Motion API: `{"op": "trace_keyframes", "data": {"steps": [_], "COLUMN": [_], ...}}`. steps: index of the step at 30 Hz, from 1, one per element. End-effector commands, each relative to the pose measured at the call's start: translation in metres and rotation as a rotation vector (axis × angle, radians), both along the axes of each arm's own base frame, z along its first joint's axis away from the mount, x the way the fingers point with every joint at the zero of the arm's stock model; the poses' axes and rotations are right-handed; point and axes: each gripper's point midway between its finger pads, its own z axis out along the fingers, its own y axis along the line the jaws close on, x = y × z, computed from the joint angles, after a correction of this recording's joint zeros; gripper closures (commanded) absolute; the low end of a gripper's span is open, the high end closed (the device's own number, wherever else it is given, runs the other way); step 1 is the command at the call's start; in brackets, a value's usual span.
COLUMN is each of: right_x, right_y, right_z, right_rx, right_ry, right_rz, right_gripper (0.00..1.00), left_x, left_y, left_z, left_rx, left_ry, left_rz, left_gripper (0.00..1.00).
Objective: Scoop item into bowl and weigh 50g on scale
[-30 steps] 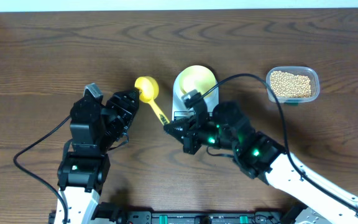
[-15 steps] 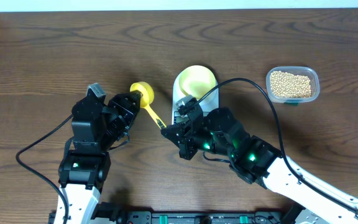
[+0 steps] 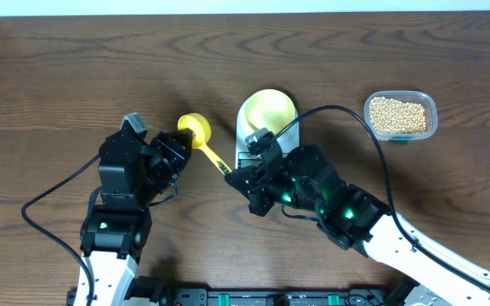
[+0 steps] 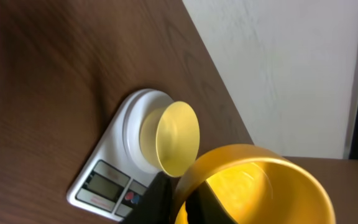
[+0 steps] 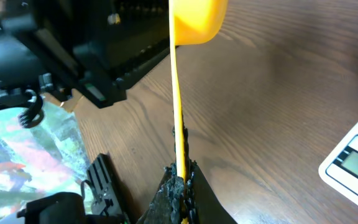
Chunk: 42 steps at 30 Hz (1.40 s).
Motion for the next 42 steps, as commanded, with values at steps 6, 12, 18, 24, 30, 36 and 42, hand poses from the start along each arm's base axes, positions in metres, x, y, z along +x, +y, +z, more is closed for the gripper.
{"op": "trace_keyframes", "data": {"steps": [6,12,18,24,30,36,42], "right_x": [0.000,0.015,0.043,0.052,0.042,0.030,0.026], "right_y": [-0.003,-0.009,-0.031,-0.031,-0.024,-0.013,-0.009], "right_z": [0.011,0.020,0.037,0.061,0.062,0.066,0.068], "right_rx": [0.016,0.095,0.217,0.263,0.269,0.278,0.282], "right_ry": [-0.007,0.097,0.236,0.082,0.096,0.084,0.078], "right_rz": [-0.004,-0.097,-0.252,-0.214,-0.164,-0.120,-0.105], "right_gripper": [0.60,0.34,0.24,0.05,0.08,0.34,0.56], "left_x": [-0.002,-0.002,-0.002,-0.005,-0.007,-0.008,-0.009], "left_y": [-0.006,-0.007,-0.007,-0.014,-0.019,-0.021,-0.023], "left_z": [0.002,0.003,0.003,0.004,0.005,0.005,0.006], "left_rx": [0.001,-0.077,-0.118,-0.253,-0.282,-0.296,-0.302], "left_ry": [-0.010,0.024,0.045,0.112,0.126,0.133,0.136], "left_rz": [-0.041,-0.003,0.019,0.047,0.027,0.020,0.007], "left_gripper": [0.93,0.93,0.93,0.93,0.93,0.93,0.93]}}
